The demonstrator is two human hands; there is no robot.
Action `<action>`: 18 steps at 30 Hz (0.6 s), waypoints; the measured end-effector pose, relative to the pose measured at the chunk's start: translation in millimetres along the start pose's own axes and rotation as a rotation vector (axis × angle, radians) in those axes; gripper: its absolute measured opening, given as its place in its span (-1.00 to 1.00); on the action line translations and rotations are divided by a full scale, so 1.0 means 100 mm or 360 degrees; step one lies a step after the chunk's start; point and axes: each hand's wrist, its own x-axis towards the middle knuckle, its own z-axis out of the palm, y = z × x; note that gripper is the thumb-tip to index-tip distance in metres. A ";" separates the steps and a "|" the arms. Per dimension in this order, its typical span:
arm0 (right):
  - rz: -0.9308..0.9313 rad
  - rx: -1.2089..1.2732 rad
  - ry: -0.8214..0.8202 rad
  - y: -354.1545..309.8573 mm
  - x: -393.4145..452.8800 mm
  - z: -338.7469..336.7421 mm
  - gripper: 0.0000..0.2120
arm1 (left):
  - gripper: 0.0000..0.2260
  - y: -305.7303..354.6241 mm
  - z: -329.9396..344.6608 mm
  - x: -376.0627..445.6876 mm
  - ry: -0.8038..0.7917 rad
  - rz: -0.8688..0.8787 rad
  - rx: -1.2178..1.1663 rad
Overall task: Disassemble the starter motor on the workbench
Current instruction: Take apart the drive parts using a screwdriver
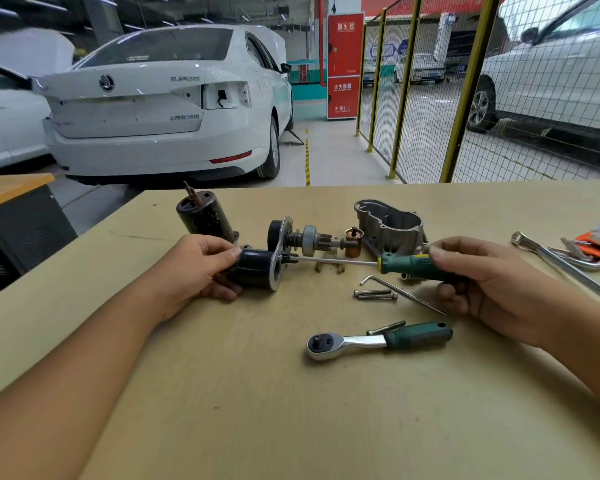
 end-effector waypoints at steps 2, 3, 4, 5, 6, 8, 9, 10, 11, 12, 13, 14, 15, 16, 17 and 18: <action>0.0039 -0.0092 0.0055 -0.01 0.01 0.00 -0.59 | -0.85 0.00 0.00 0.00 0.0005 0.0003 0.0004; 0.0025 -0.0107 0.0057 -0.01 0.01 -0.01 -0.60 | -0.85 0.00 0.00 0.00 0.0007 0.0003 0.0005; 0.0004 -0.0101 0.0040 -0.01 0.02 -0.02 -0.64 | -0.85 0.00 0.01 0.00 0.0009 0.0004 0.0005; -0.0018 -0.0079 0.0016 -0.01 0.01 -0.03 -0.68 | -0.86 0.00 0.01 0.00 0.0009 0.0004 0.0004; -0.0033 -0.0045 0.0002 -0.01 0.01 -0.04 -0.70 | -0.85 0.00 0.01 0.00 0.0009 0.0004 0.0003; -0.0064 0.0031 -0.0005 0.01 0.01 -0.04 -0.65 | -0.85 0.00 0.00 0.00 0.0008 0.0002 0.0006; -0.0071 0.0051 -0.0008 0.02 0.01 -0.05 -0.63 | -0.85 0.00 0.00 0.00 0.0007 0.0003 0.0008; -0.0067 0.0046 -0.0015 0.01 0.00 -0.04 -0.64 | -0.85 0.00 0.00 0.00 0.0006 0.0005 0.0010; -0.0047 0.0015 -0.0026 0.00 0.00 -0.02 -0.67 | -0.85 0.00 0.00 0.00 0.0006 0.0008 0.0012; -0.0011 -0.0039 -0.0029 -0.01 -0.01 -0.01 -0.69 | -0.85 -0.01 -0.01 0.01 0.0005 0.0010 0.0015; 0.0029 -0.0099 -0.0021 -0.03 -0.02 -0.01 -0.67 | -0.85 -0.01 -0.01 0.01 0.0005 0.0011 0.0018; 0.0062 -0.0137 -0.0008 -0.04 -0.03 -0.01 -0.64 | -0.85 -0.01 -0.01 0.01 0.0006 0.0011 0.0020; 0.0070 -0.0148 -0.0009 -0.04 -0.02 -0.02 -0.63 | -0.85 -0.01 -0.01 0.01 0.0006 0.0011 0.0020; 0.0051 -0.0142 -0.0024 -0.04 -0.02 -0.04 -0.64 | -0.85 -0.02 -0.01 0.01 0.0005 0.0010 0.0020; 0.0015 -0.0126 -0.0048 -0.04 -0.02 -0.04 -0.67 | -0.85 -0.02 -0.01 0.02 0.0002 0.0010 0.0018; -0.0021 -0.0096 -0.0067 -0.02 -0.01 -0.05 -0.69 | -0.85 -0.02 -0.02 0.02 0.0000 0.0011 0.0015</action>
